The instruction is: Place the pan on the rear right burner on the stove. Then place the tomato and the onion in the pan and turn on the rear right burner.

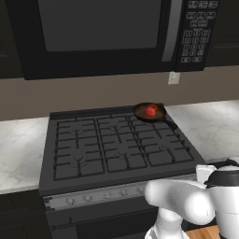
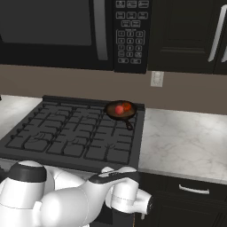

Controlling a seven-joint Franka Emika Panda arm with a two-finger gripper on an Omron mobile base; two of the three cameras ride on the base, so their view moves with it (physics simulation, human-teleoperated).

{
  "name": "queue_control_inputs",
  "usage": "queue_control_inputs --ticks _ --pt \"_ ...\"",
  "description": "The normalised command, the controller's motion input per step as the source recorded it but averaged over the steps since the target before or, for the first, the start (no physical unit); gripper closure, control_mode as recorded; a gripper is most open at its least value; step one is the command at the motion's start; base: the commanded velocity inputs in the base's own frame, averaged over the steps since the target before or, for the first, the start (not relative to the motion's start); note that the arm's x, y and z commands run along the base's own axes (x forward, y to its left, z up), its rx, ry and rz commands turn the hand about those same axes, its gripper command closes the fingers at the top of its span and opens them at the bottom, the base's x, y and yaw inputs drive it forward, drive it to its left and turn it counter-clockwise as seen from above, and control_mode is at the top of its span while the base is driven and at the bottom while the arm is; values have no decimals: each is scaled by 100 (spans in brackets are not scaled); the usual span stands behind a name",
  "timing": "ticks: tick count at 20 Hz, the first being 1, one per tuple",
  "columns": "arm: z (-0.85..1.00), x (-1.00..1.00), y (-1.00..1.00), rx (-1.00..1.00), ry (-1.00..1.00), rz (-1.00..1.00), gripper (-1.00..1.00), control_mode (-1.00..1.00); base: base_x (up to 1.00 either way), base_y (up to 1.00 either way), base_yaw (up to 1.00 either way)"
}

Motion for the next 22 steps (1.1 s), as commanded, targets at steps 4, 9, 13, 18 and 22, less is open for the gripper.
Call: queue_control_inputs --ticks 4,9,13,18,22 --pt "-8 0 4 0 0 -1 100 -100 0 0 0" --pt "-5 1 8 0 0 -2 100 -100 0 0 0" --pt "-3 3 3 0 -2 -3 100 -100 0 0 0" --pt "0 4 0 0 -7 -5 100 -100 0 0 0" --pt "-4 9 1 0 -4 -6 100 -100 0 0 0"
